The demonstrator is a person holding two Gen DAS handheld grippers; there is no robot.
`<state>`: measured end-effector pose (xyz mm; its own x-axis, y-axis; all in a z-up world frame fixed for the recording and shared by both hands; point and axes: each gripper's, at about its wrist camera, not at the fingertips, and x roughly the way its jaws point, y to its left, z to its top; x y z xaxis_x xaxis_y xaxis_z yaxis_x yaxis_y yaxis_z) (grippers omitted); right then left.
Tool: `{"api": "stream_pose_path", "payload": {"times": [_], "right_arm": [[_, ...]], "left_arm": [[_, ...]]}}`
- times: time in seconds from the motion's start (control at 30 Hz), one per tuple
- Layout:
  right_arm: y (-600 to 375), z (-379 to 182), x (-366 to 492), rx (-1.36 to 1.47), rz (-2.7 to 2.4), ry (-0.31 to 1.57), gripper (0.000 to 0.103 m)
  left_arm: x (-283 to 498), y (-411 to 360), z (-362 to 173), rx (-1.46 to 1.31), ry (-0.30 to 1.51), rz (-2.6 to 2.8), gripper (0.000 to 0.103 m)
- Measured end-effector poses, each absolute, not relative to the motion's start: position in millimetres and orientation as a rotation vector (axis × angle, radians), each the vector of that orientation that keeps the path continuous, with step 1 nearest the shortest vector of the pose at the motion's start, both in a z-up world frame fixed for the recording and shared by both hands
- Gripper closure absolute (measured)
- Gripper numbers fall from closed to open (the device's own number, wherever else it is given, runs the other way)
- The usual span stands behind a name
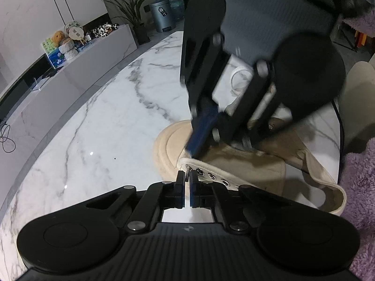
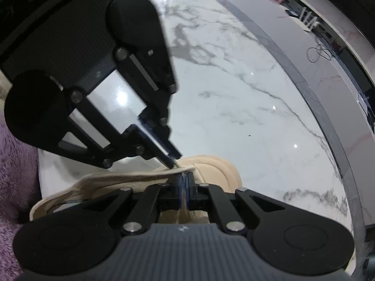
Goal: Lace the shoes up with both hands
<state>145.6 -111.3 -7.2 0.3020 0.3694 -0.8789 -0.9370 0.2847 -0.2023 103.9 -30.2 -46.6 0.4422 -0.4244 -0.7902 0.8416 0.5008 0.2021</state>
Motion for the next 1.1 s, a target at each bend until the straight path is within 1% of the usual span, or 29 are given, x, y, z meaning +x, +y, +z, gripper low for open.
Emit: {"api": "stream_pose_path", "payload": {"times": [0.1, 0.2, 0.23, 0.3, 0.47, 0.53, 0.63, 0.8, 1.1], "right_arm": [[-128.5, 7.1, 152.5, -0.786, 0.964, 0.816, 0.098], [-154.5, 18.4, 157.5, -0.753, 0.886, 0.822, 0.094], [-164.5, 20.9, 158.6, -0.748, 0.854, 0.824, 0.087], [-186.3, 21.6, 160.8, -0.729, 0.794, 0.841, 0.078], [-236.9, 12.1, 149.8, -0.661, 0.72, 0.929, 0.08], [-247.2, 1.0, 140.6, -0.646, 0.731, 0.963, 0.084], [-253.7, -19.9, 125.9, -0.643, 0.743, 0.99, 0.084], [-254.0, -53.8, 136.0, -0.616, 0.735, 1.025, 0.084], [-264.6, -70.0, 165.7, -0.545, 0.716, 1.068, 0.083]], "left_arm": [[102.8, -23.2, -41.1, 0.65, 0.747, -0.82, 0.102], [102.3, -11.5, -32.8, 0.636, 0.748, -0.788, 0.102], [102.1, -7.2, -29.7, 0.629, 0.749, -0.776, 0.102], [103.0, 1.0, -23.9, 0.617, 0.752, -0.749, 0.102], [103.8, 11.1, -12.8, 0.607, 0.754, -0.705, 0.102], [104.5, 13.3, -9.2, 0.596, 0.756, -0.689, 0.102], [103.0, 13.2, -5.5, 0.601, 0.752, -0.68, 0.102], [101.8, 13.5, -5.0, 0.599, 0.751, -0.666, 0.102], [114.3, 14.8, -13.7, 0.587, 0.771, -0.654, 0.102]]}}
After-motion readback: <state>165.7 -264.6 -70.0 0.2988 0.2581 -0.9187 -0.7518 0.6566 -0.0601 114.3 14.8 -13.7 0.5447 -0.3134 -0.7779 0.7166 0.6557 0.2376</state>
